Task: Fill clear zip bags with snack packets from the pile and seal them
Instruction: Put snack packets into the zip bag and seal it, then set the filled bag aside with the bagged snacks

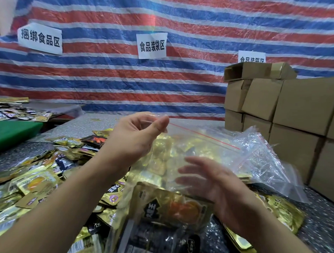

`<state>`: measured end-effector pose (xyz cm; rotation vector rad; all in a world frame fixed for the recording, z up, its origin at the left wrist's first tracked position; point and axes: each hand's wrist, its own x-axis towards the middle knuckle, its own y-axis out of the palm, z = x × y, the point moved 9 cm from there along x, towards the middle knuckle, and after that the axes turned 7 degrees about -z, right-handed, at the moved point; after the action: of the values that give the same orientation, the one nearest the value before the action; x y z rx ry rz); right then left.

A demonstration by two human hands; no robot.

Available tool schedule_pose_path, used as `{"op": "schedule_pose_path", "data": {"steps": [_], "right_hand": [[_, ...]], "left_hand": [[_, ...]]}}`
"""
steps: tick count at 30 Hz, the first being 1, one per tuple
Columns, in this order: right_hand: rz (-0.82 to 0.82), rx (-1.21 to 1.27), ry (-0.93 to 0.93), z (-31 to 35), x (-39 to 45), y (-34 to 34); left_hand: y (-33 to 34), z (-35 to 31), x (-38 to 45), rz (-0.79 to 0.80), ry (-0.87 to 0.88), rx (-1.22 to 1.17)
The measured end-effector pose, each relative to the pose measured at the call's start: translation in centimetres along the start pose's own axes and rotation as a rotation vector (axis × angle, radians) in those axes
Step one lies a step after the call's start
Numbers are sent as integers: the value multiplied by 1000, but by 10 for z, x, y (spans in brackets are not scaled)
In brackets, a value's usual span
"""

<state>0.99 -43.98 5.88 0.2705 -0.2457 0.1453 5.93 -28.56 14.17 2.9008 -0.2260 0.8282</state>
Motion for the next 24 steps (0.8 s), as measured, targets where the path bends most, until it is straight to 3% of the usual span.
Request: {"op": "schedule_pose_path", "data": {"steps": [4, 6, 10, 12, 17, 22, 24], "right_hand": [[101, -228, 142, -32, -5, 6], [122, -295, 118, -37, -4, 9], [75, -392, 38, -31, 1, 10], [-28, -384, 48, -31, 6, -5], [-416, -26, 113, -2, 41, -57], [-564, 340, 39, 42, 89, -96], [-607, 345, 62, 41, 96, -111]], "left_hand": [[3, -13, -2, -10, 81, -39], [1, -11, -2, -33, 81, -6], [-22, -3, 4, -228, 36, 55], [-36, -6, 7, -322, 69, 147], [-42, -7, 9, -387, 113, 293], [-34, -6, 5, -322, 126, 348], [-30, -7, 4, -297, 131, 347]]}}
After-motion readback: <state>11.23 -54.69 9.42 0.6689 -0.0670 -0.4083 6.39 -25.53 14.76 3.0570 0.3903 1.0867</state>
